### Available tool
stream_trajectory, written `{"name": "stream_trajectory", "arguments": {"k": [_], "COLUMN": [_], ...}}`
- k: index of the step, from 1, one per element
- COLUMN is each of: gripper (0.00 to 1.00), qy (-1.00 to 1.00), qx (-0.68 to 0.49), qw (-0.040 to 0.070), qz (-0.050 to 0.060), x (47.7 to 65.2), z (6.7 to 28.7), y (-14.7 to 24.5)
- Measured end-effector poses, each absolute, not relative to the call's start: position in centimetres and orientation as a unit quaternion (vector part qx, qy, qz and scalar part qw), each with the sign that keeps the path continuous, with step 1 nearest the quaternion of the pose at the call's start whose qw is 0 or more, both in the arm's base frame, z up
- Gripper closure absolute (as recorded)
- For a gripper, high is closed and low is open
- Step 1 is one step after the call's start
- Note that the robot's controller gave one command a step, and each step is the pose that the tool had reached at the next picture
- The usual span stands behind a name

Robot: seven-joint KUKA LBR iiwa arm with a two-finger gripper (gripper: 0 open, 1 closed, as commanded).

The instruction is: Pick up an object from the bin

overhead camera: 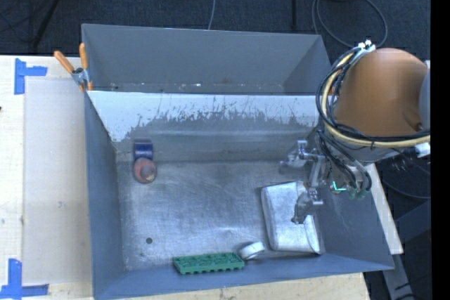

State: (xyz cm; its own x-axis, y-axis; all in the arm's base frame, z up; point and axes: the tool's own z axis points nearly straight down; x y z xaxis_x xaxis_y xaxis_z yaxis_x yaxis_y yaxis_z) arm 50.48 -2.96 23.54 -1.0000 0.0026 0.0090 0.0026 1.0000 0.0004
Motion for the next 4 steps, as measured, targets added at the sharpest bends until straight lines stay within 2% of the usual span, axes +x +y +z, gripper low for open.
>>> {"name": "stream_trajectory", "arguments": {"k": [1, 2, 3, 4], "gripper": [0.00, 0.00, 0.00, 0.00], "qy": [-0.996, -0.987, -0.983, -0.992], "qx": [0.090, 0.162, 0.184, -0.122], "qw": [-0.001, -0.001, -0.001, -0.001], "qz": [0.000, 0.000, -0.003, -0.001], "x": [49.2, 49.4, 48.1, 52.5], "z": [10.1, 7.1, 10.1, 7.2], "y": [3.4, 10.1, 21.4, 23.7]}}
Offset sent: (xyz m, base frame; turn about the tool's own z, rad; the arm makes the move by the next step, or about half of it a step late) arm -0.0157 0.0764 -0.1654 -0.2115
